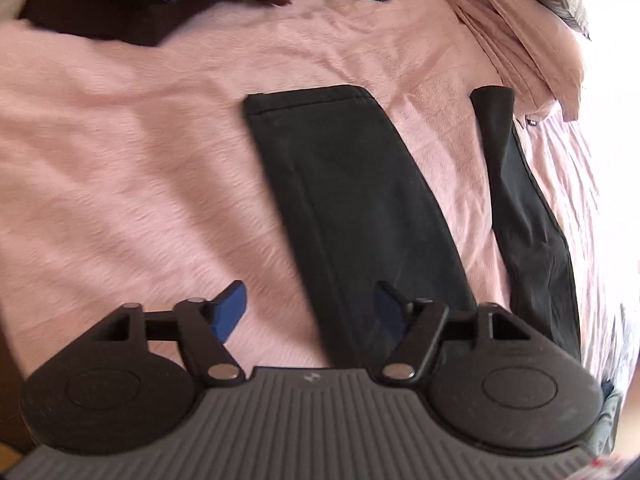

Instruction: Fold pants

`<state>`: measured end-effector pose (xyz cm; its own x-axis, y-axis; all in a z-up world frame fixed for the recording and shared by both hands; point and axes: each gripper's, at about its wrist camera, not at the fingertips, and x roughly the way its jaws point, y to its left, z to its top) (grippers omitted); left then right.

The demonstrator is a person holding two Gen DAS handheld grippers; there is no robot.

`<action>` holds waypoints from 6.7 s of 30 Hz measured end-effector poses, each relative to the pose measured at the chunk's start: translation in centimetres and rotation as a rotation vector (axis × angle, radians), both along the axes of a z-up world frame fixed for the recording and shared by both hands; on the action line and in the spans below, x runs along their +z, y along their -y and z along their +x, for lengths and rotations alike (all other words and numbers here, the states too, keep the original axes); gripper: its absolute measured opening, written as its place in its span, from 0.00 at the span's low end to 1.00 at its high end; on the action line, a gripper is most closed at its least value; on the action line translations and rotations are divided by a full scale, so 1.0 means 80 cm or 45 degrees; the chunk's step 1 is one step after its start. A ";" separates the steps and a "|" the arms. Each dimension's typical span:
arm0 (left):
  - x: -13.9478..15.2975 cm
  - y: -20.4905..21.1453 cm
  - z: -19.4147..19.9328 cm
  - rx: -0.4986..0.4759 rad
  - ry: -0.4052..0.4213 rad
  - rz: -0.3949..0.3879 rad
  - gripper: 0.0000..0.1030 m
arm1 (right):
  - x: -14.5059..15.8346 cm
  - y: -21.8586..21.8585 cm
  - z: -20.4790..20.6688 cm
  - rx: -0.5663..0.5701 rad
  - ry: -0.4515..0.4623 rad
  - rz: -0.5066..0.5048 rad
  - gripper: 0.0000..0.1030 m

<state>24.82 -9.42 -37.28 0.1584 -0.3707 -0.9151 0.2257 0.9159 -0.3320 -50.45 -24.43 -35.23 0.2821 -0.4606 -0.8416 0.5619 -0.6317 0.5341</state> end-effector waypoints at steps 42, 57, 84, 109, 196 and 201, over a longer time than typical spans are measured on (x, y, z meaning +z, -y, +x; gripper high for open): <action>0.051 0.121 0.052 -0.399 0.164 -0.095 0.37 | 0.102 0.023 -0.018 0.015 -0.447 0.275 0.67; -0.080 0.348 0.126 -0.183 -0.064 -0.341 0.33 | 0.050 0.083 0.027 -0.153 -0.405 0.381 0.67; 0.033 0.283 0.064 -0.534 0.390 -0.110 0.33 | 0.079 0.109 0.079 0.247 -0.517 -0.118 0.48; 0.170 -0.010 -0.277 0.086 0.282 -0.100 0.42 | -0.025 0.298 -0.048 0.907 0.031 -0.593 0.00; 0.312 -0.218 -0.445 -1.004 0.541 0.048 0.86 | 0.296 -0.247 0.132 1.528 -0.664 -0.356 0.60; 0.312 -0.221 -0.452 -1.022 0.541 0.054 0.86 | 0.294 -0.251 0.130 1.530 -0.665 -0.351 0.60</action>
<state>-11.34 8.25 -12.30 0.1944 -0.4826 -0.8540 0.8967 0.4403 -0.0447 -40.07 -4.32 -11.68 0.3054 -0.3263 -0.8946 0.8649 0.4881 0.1172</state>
